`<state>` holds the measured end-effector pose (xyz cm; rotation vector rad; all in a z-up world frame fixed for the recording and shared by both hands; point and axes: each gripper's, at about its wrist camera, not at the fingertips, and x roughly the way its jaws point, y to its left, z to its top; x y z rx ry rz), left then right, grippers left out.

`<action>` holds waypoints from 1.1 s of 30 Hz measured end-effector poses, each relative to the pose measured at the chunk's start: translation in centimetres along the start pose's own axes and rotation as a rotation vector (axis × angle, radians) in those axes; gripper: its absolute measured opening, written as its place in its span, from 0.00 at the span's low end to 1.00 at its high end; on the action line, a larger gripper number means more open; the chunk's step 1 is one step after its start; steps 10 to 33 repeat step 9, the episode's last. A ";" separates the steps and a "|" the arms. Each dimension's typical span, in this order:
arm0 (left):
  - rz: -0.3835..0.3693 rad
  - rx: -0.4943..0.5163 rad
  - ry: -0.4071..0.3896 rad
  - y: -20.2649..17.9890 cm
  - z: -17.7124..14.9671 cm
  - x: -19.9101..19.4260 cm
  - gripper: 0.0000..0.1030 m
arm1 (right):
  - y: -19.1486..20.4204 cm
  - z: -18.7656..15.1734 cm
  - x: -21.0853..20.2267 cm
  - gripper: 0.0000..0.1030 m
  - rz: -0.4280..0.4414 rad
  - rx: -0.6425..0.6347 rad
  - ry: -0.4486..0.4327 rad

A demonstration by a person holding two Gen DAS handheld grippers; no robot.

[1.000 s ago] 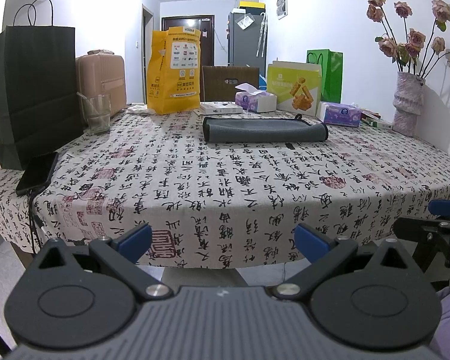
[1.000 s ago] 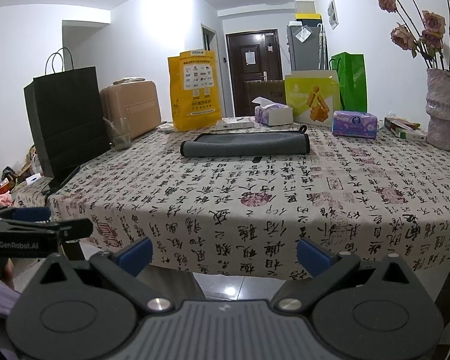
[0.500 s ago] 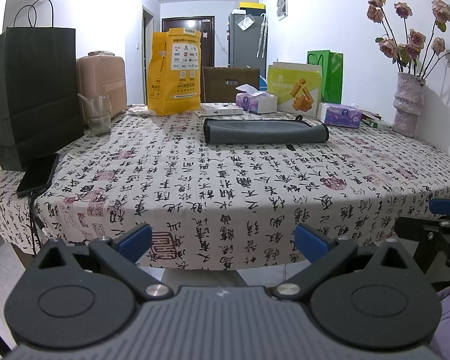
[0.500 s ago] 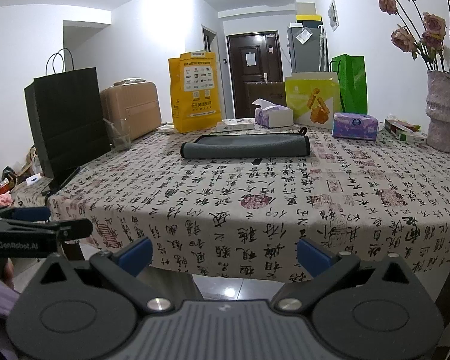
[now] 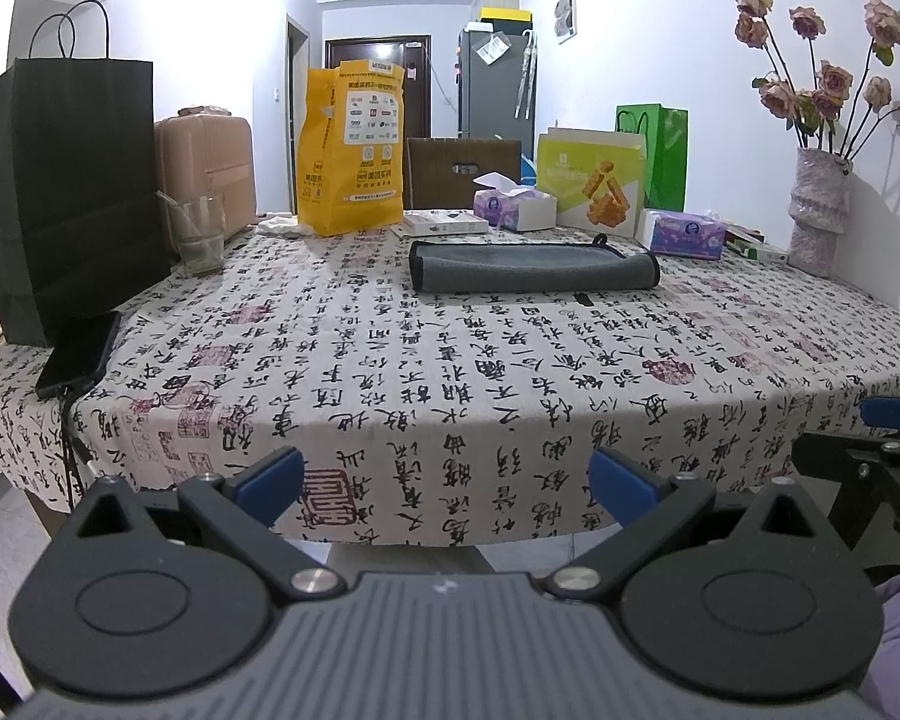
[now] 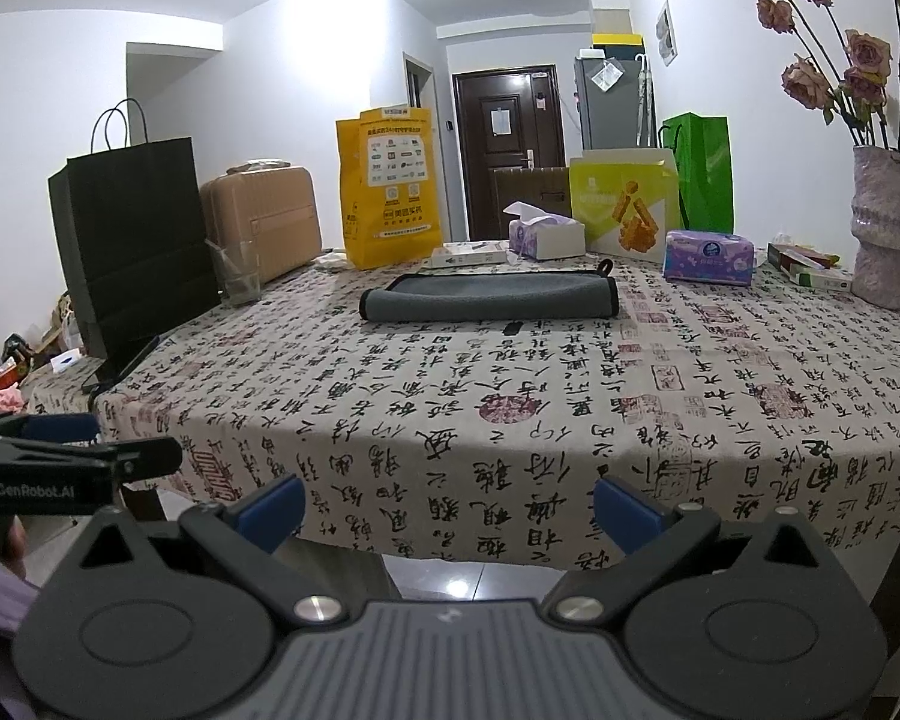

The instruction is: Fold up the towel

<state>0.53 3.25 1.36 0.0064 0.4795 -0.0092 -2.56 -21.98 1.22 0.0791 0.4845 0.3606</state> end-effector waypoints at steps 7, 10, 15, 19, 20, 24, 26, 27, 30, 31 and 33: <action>-0.003 -0.001 -0.005 0.1 0.2 0.0 1.00 | 0.0 0.0 0.0 1.00 0.001 0.001 0.000; -0.010 0.007 -0.019 -0.3 0.1 -0.2 1.00 | -0.1 0.0 0.0 1.00 0.001 0.003 0.001; -0.010 0.007 -0.019 -0.3 0.1 -0.2 1.00 | -0.1 0.0 0.0 1.00 0.001 0.003 0.001; -0.010 0.007 -0.019 -0.3 0.1 -0.2 1.00 | -0.1 0.0 0.0 1.00 0.001 0.003 0.001; -0.010 0.007 -0.019 -0.3 0.1 -0.2 1.00 | -0.1 0.0 0.0 1.00 0.001 0.003 0.001; -0.010 0.007 -0.019 -0.3 0.1 -0.2 1.00 | -0.1 0.0 0.0 1.00 0.001 0.003 0.001; -0.010 0.007 -0.019 -0.3 0.1 -0.2 1.00 | -0.1 0.0 0.0 1.00 0.001 0.003 0.001; -0.010 0.007 -0.019 -0.3 0.1 -0.2 1.00 | -0.1 0.0 0.0 1.00 0.001 0.003 0.001; -0.010 0.007 -0.019 -0.3 0.1 -0.2 1.00 | -0.1 0.0 0.0 1.00 0.001 0.003 0.001; -0.010 0.007 -0.019 -0.3 0.1 -0.2 1.00 | -0.1 0.0 0.0 1.00 0.001 0.003 0.001; -0.010 0.007 -0.019 -0.3 0.1 -0.2 1.00 | -0.1 0.0 0.0 1.00 0.001 0.003 0.001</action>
